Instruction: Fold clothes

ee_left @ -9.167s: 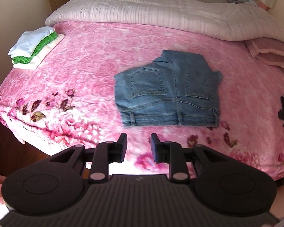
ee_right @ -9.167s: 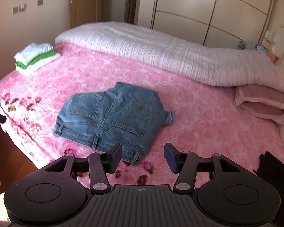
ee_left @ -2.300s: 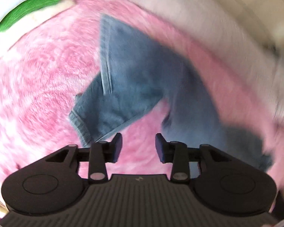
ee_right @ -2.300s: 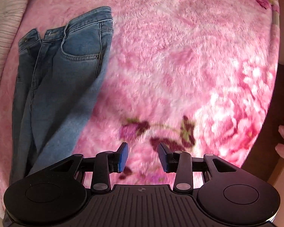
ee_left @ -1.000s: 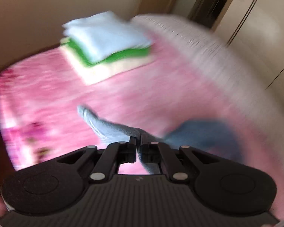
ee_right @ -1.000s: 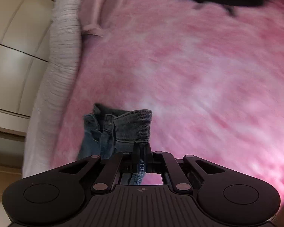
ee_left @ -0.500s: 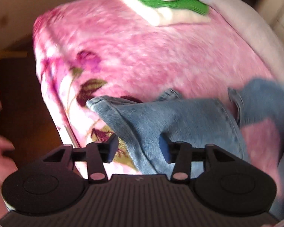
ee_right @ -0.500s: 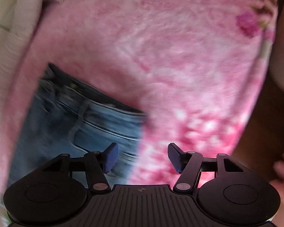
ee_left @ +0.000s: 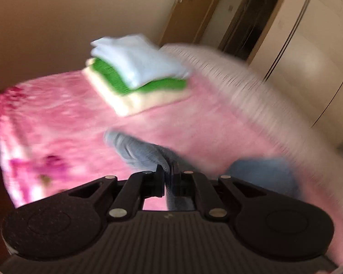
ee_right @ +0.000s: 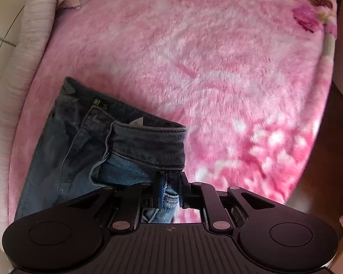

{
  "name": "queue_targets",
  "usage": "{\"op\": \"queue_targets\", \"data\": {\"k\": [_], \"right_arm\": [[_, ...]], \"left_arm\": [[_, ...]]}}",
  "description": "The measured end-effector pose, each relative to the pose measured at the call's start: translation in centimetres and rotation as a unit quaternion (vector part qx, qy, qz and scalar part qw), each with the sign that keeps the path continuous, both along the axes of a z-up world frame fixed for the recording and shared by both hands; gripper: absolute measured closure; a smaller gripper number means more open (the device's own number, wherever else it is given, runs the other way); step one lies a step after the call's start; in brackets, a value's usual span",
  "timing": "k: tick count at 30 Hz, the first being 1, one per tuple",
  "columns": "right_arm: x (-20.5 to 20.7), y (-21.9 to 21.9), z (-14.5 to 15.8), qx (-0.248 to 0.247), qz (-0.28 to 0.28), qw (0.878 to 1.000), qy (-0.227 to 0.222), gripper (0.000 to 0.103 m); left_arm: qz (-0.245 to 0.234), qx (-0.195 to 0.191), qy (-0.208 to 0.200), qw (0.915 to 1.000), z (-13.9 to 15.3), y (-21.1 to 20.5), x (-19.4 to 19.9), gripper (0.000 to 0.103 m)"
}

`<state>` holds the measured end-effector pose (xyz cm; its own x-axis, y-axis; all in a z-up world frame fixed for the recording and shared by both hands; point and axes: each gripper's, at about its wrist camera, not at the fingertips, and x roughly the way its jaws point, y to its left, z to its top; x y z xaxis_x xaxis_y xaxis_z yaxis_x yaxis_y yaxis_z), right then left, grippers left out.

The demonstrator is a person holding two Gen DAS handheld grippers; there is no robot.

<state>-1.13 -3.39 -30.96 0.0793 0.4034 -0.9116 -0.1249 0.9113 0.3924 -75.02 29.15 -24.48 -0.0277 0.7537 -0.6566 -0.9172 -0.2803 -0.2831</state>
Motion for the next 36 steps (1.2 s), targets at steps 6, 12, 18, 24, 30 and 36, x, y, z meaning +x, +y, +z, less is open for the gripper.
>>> {"op": "queue_targets", "data": {"k": [6,12,18,24,30,36], "right_arm": [[-0.3,1.5,0.1,-0.087,0.041,0.995,0.007,0.076],[0.3,5.2,4.0,-0.152,0.106,0.977,-0.102,0.064],[0.8,11.7,3.7,-0.097,0.115,0.983,-0.110,0.061],[0.4,15.8,2.8,-0.052,0.119,0.988,-0.089,0.061],[0.8,17.0,3.0,-0.069,0.090,0.989,-0.094,0.061],[0.8,19.1,3.0,-0.065,0.088,0.989,-0.102,0.061]], "left_arm": [[0.066,-0.236,0.076,0.9665,-6.6,-0.5,-1.7,0.085],[0.009,-0.157,0.093,0.9831,-1.2,2.2,2.4,0.077],[-0.074,-0.147,-0.024,0.9861,-3.3,9.3,8.1,0.046],[-0.035,-0.173,-0.138,0.9745,-10.6,14.9,10.5,0.052],[-0.095,-0.069,-0.098,0.9882,-6.5,19.1,12.5,0.099],[-0.177,0.093,-0.004,0.9798,5.5,26.7,13.4,0.100]]}}
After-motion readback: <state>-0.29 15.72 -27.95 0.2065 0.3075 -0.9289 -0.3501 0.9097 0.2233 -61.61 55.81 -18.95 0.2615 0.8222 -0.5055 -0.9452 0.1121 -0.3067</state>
